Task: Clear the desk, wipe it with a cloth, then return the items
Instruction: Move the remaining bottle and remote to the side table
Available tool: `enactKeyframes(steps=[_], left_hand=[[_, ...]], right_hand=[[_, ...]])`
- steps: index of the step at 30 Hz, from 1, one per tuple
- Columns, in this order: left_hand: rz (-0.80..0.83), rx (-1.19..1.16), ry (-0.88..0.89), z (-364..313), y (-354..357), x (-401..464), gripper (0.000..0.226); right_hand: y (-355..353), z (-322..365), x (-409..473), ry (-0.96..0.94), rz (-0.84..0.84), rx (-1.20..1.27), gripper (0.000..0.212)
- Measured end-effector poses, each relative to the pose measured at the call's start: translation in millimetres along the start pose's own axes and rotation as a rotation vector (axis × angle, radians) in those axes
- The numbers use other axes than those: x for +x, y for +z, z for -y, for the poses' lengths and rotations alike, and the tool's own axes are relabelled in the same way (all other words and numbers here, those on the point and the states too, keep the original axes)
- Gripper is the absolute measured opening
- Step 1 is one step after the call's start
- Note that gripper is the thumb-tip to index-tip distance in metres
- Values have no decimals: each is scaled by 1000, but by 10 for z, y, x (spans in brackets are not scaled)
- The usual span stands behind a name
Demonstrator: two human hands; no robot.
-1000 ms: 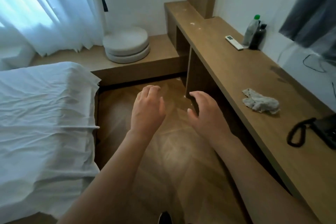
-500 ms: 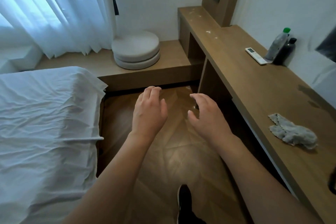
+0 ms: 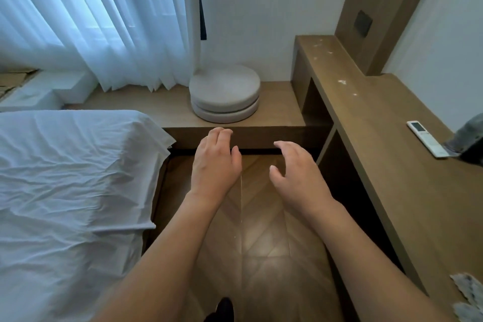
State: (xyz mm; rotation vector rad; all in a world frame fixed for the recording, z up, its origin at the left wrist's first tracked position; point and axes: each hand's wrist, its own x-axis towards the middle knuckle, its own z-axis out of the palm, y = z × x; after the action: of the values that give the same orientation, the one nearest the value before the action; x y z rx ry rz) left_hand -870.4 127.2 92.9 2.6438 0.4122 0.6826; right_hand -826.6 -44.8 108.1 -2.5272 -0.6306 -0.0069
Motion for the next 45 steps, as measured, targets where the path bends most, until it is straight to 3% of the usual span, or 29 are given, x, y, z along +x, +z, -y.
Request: enactKeyframes(steps=[16,45], left_hand=[[1,-42,13,1267,699,2547,34],[66,24,-11,1687,2372,6419,34]], right_hand=[[671,371,2709,13,-3,-40,55],[942,-460,6992,-36,109,55,57]])
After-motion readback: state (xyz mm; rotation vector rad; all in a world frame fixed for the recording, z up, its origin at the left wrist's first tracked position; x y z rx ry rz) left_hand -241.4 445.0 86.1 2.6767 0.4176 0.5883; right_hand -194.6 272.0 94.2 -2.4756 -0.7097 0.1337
